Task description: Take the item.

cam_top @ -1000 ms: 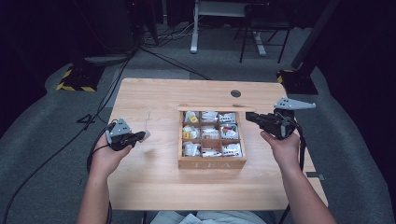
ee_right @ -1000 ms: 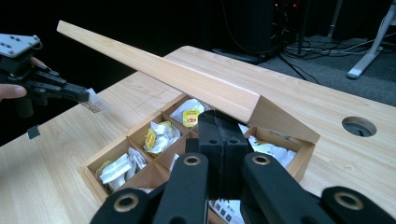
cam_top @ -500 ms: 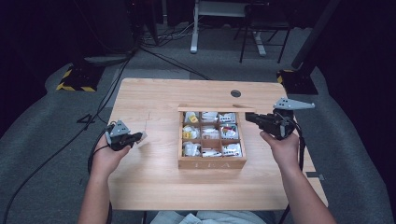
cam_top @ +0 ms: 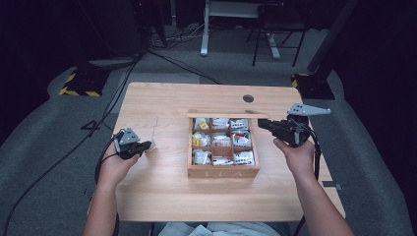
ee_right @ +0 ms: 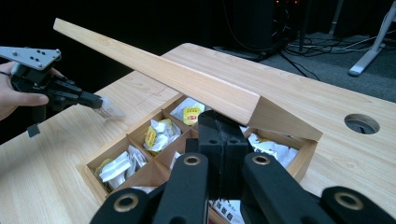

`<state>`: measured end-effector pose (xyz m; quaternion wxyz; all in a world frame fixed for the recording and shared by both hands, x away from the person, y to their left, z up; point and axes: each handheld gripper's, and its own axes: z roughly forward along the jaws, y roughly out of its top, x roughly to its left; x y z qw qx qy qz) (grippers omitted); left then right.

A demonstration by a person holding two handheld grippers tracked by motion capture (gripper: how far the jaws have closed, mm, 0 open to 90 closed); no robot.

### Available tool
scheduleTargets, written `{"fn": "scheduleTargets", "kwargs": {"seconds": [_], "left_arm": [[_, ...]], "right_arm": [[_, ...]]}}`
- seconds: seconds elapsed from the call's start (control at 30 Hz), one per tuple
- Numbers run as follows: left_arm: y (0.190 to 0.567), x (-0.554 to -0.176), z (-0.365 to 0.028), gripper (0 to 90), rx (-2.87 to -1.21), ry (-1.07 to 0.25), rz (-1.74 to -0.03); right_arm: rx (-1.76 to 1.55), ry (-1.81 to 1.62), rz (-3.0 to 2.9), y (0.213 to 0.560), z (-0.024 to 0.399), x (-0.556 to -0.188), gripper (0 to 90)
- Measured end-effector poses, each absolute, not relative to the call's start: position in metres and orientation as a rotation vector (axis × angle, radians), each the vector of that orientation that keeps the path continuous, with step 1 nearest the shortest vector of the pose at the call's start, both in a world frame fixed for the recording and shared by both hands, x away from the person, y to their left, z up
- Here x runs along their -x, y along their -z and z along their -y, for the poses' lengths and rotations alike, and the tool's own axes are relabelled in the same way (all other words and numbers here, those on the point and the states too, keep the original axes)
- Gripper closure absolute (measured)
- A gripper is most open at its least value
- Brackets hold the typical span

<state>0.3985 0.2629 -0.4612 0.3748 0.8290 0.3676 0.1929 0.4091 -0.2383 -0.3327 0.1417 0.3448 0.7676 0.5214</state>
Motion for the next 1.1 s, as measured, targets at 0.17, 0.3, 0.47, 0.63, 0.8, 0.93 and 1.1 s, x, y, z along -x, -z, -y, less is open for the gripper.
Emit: {"fn": "scheduleTargets", "kwargs": {"seconds": [0.17, 0.3, 0.47, 0.63, 0.8, 0.93, 1.1], "left_arm": [[0.464, -0.399, -0.261, 90.0, -2.134, -0.480, -0.945], [0.466, -0.400, -0.259, 89.5, -2.143, -0.452, -0.945], [0.468, -0.401, -0.255, 83.6, -2.140, -0.401, -0.954], [0.466, -0.401, -0.250, 57.8, -2.089, -0.398, -0.991], [0.457, -0.396, -0.245, 48.7, -2.074, -0.390, -0.982], [0.447, -0.387, -0.240, 44.9, -2.058, -0.396, -0.968], [0.438, -0.375, -0.233, 41.1, -2.074, -0.411, -0.914]], "right_arm": [[-0.995, -1.502, -2.216, 0.333, 0.238, -0.409, 89.6], [-0.994, -1.506, -2.216, 0.333, 0.238, -0.409, 89.6], [-0.995, -1.501, -2.219, 0.334, 0.238, -0.409, 89.6], [-0.993, -1.501, -2.220, 0.334, 0.237, -0.409, 89.6], [-0.993, -1.503, -2.223, 0.334, 0.238, -0.409, 89.5], [-0.994, -1.502, -2.226, 0.334, 0.238, -0.409, 89.5], [-0.996, -1.500, -2.228, 0.334, 0.238, -0.409, 89.5]]}}
